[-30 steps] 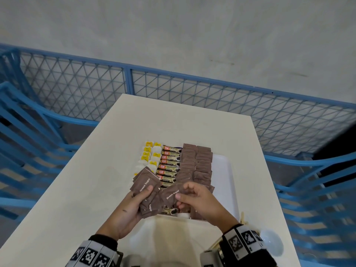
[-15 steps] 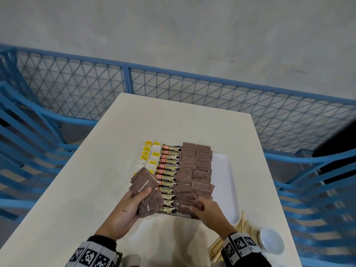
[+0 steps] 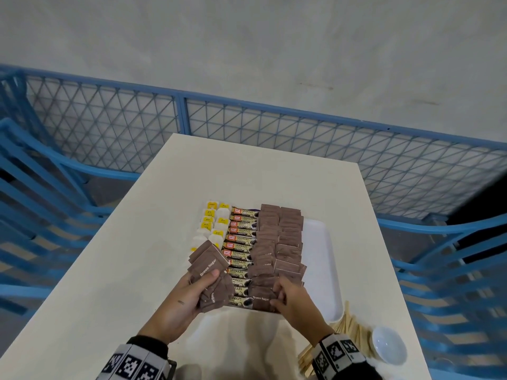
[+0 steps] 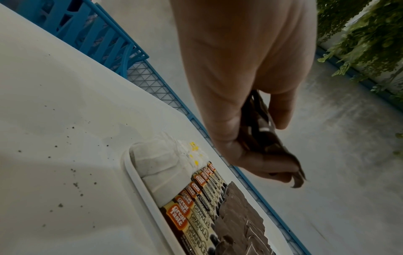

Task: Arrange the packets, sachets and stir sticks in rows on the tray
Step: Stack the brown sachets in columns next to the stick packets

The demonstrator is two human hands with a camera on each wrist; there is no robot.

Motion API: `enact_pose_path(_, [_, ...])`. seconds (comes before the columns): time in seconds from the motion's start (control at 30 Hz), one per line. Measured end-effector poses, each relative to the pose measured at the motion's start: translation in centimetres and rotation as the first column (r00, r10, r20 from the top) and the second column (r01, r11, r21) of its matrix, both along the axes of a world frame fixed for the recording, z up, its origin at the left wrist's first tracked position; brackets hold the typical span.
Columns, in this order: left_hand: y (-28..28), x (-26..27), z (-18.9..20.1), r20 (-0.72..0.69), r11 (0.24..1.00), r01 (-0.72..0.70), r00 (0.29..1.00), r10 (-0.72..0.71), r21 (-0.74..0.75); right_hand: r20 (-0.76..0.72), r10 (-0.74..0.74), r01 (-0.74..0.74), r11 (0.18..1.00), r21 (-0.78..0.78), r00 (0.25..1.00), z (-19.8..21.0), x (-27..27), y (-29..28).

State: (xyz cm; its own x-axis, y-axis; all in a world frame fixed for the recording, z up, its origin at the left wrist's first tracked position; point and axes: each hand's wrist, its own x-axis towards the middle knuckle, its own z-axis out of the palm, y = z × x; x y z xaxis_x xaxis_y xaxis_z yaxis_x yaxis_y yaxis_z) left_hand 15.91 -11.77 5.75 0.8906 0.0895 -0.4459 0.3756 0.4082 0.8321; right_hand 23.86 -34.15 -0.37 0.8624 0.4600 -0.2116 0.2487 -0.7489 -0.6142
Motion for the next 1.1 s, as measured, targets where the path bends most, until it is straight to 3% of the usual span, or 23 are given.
enact_pose_path(0.2, [-0.3,0.1,0.1,0.026,1.0,0.024,0.999,-0.024,0.001,0.087,-0.053,0.04,0.989,0.14,0.995,3.6,0.0,1.5])
enact_pose_path(0.33, [-0.6,0.3,0.1,0.06,0.998,0.058,0.997,-0.057,-0.007,-0.138,0.006,0.05,0.917,0.395,0.99,7.3,-0.2,4.0])
enact_pose_path(0.43, [-0.7,0.4,0.2,0.068,0.998,0.067,0.996,-0.066,-0.013,-0.224,0.097,0.023,0.876,0.482,0.97,7.8,-0.7,5.2])
enact_pose_path(0.63, [-0.8,0.1,0.2,0.075,0.99,0.143,0.987,-0.143,-0.003,-0.245,0.022,0.115,0.839,0.531,0.969,6.9,-0.4,6.0])
enact_pose_path(0.83, [-1.0,0.1,0.0,0.054,0.986,0.165,0.985,-0.165,0.005,-0.264,0.064,0.094,0.832,0.547,0.962,7.1,0.0,5.1])
enact_pose_path(0.97, [-0.8,0.3,-0.1,-0.002,0.994,0.106,0.994,-0.106,-0.018,-0.362,0.029,0.197,0.797,0.57,0.932,6.9,0.4,3.5])
enact_pose_path(1.1, [-0.4,0.4,-0.6,-0.058,0.999,0.034,0.998,-0.034,-0.006,-0.423,-0.135,0.367,0.761,0.535,0.896,5.8,0.9,0.4])
